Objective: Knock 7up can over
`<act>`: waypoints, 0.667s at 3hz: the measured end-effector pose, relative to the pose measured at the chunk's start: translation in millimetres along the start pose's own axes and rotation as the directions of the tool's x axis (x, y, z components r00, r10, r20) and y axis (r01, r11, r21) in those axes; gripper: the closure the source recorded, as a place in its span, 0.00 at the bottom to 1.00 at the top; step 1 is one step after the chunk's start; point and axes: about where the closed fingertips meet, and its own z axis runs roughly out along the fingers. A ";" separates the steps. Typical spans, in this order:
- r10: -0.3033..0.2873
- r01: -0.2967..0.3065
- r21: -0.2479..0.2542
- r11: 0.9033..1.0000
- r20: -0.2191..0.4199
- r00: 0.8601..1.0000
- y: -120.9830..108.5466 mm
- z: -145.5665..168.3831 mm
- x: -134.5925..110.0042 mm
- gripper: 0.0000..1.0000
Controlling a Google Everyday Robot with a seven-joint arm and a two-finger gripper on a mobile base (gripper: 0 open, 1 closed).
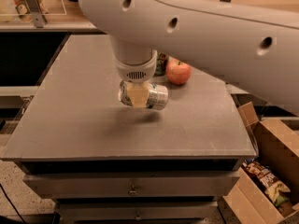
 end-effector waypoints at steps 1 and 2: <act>-0.082 0.079 -0.043 0.996 -0.068 0.994 -0.6 4.7 6.2 0.61; -0.169 0.164 -0.113 0.980 -0.036 0.985 2.6 12.9 1.3 0.37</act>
Offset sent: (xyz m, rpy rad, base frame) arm -0.0084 0.0102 -0.0237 -0.0942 0.2309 0.2799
